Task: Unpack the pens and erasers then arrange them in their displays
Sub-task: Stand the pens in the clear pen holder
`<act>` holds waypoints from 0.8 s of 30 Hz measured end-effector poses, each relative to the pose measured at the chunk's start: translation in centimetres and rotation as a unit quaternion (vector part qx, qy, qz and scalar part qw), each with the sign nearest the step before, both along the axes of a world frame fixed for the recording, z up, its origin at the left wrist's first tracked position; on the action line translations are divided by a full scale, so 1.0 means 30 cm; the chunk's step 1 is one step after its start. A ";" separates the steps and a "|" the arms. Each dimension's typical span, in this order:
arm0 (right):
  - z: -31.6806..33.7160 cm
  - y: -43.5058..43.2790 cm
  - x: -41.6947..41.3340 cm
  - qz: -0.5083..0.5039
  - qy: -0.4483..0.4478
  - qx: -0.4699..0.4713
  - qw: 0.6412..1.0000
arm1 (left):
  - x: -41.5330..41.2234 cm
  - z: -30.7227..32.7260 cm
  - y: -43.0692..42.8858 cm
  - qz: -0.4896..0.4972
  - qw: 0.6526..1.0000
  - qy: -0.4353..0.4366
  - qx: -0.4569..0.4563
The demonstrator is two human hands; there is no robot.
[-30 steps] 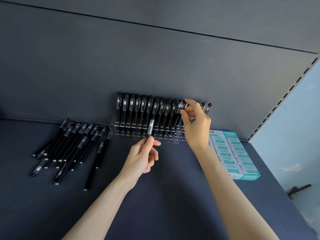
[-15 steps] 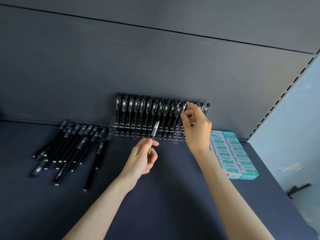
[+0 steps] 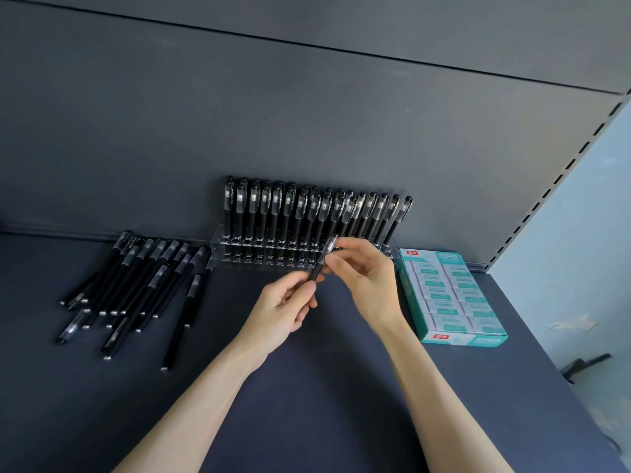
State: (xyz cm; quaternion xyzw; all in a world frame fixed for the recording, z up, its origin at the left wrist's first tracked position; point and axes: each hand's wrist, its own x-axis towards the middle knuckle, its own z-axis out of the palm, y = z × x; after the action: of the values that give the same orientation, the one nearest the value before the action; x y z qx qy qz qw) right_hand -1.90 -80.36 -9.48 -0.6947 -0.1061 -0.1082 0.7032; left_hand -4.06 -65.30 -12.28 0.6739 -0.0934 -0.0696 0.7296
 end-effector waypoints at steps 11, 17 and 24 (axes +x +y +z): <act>-0.011 -0.006 0.008 -0.070 -0.009 -0.016 0.997 | 0.009 -0.006 0.009 0.089 0.994 -0.033 0.052; 0.026 -0.045 0.018 -0.199 -0.079 -0.032 0.976 | 0.039 -0.006 0.053 0.313 0.933 -0.079 0.158; 0.146 -0.103 0.084 -0.301 -0.184 -0.091 0.931 | 0.154 0.037 0.113 0.389 0.853 -0.084 0.337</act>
State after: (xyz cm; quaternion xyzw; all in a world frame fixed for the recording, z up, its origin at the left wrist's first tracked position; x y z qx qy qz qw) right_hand 0.62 -83.44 -5.09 -0.7228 -0.0285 -0.4307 0.5397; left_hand 0.55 -61.91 -11.16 0.8628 0.1451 0.2496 0.4150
